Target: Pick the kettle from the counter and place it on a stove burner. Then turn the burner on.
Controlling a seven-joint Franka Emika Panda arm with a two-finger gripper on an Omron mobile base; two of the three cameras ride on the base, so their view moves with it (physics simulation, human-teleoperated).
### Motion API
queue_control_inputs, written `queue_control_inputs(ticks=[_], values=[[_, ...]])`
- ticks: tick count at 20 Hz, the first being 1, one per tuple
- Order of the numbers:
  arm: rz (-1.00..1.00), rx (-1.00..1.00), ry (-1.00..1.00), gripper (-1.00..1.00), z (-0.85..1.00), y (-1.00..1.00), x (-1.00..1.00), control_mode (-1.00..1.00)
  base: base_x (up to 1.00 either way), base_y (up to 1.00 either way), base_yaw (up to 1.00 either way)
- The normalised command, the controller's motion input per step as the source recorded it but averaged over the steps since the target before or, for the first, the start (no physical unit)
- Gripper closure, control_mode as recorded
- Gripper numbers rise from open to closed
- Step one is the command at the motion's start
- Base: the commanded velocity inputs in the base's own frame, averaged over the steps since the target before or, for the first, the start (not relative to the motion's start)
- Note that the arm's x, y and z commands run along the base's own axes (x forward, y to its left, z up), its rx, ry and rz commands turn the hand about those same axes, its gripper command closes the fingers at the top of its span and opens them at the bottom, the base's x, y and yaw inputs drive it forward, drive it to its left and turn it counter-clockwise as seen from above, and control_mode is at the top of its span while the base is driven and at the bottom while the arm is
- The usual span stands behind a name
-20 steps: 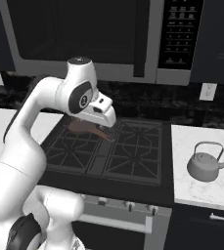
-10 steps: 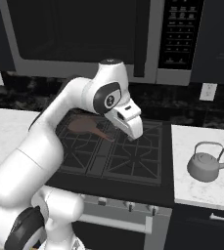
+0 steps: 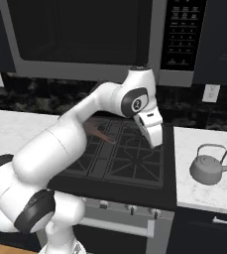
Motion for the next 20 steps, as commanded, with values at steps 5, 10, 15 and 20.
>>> queue_control_inputs(ticks=[5, 10, 15, 20], values=[[-0.14, 0.01, 0.00, -1.00, -0.29, -0.50, 0.44, -1.00, 0.00, 0.00, 0.00], [-0.11, 0.05, 0.00, -1.00, -0.11, -0.79, 0.33, -1.00, 0.00, 0.00, 0.00], [-0.02, 0.06, 0.00, -1.00, 0.00, -0.75, 0.31, -1.00, 0.00, 0.00, 0.00], [0.00, 0.03, 0.00, -1.00, -0.10, -0.60, 0.35, -1.00, 0.00, 0.00, 0.00]])
